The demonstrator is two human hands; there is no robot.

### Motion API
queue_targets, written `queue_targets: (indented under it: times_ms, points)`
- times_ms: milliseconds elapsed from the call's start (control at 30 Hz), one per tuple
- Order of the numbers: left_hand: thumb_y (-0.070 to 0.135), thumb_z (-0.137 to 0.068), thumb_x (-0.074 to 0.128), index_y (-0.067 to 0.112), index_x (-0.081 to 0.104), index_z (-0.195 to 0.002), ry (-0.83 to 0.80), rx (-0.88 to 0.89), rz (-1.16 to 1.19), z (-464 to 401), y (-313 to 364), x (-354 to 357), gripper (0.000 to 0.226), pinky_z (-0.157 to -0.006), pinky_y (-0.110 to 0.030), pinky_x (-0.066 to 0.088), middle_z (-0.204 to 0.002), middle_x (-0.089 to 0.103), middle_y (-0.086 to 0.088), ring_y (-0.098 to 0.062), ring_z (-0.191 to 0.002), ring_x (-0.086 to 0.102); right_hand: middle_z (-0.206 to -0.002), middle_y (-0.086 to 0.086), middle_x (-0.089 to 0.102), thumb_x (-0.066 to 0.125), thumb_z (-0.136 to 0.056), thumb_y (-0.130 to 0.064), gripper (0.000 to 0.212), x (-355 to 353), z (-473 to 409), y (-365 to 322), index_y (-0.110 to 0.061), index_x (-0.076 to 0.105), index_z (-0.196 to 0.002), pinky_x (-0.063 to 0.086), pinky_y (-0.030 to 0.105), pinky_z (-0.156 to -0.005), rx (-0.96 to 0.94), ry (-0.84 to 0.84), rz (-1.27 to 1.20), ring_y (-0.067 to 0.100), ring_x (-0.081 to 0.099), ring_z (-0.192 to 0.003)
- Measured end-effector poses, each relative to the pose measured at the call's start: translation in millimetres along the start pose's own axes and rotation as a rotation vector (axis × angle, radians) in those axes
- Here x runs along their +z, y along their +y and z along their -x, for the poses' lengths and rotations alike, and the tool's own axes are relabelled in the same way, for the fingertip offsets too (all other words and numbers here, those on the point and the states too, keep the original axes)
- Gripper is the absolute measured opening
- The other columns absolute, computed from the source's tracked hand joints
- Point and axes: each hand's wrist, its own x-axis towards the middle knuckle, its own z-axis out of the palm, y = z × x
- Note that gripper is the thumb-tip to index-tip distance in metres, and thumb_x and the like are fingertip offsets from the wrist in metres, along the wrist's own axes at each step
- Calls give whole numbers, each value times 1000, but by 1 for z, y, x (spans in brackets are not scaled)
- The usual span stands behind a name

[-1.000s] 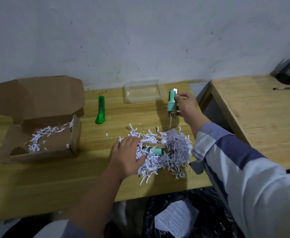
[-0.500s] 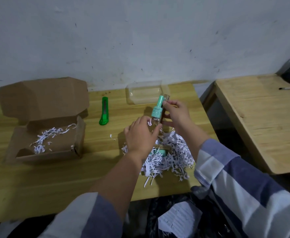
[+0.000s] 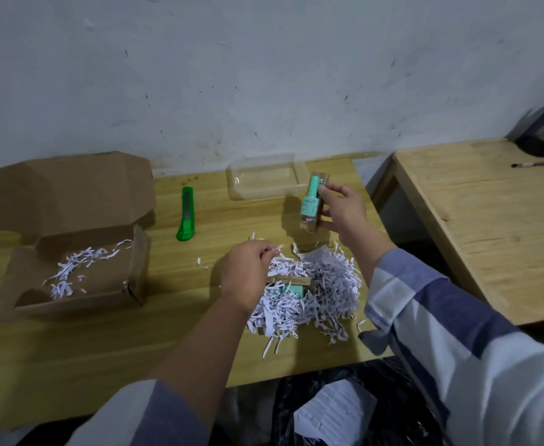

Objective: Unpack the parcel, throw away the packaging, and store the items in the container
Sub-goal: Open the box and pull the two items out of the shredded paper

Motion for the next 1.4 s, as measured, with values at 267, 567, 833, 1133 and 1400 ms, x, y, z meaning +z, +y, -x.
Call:
queue_targets:
  times_ms: [267,567,833,1133,1400]
  points:
    - [31,-98,46,36,58,-126,-143,124,-316,-1,-21,5,31,-109,-34,20,-133,57,14,-11,-130,43,-111,9,69,67,-85,-22,25,-4,-48,5,-19,70,-110,59,46,-81,22,169,181,27,68,-94]
    - [37,-90,42,28,73,-99,18,312,-272,0,-48,14,33,-90,-30,32,-103,72,13,-10,-104,64,-117,10,68,65,-87,-28,28,-2,-70,19,-17,69,-112,54,38,-90,-1,203,428,28,64,-103]
    - [42,-95,38,32,66,-110,-73,229,-309,3,-34,6,34,-100,-30,23,-116,65,16,-8,-118,52,-118,11,66,66,-85,-23,31,-6,-36,11,-19,65,-115,55,41,-85,-160,151,637,30,64,-102]
    - [49,-95,43,36,48,-132,-164,153,-413,30,-34,-11,40,-116,-41,14,-141,48,13,-12,-136,34,-96,6,73,65,-86,-15,11,-1,77,45,-12,70,-95,52,20,-72,-318,-485,939,10,62,-71]
    - [45,-95,46,34,34,-143,-224,95,-466,42,-42,-16,51,-117,-46,16,-151,36,9,-14,-143,24,-116,0,68,65,-82,-39,40,-2,89,48,-26,63,-120,51,33,-88,-290,-587,1305,20,63,-103]
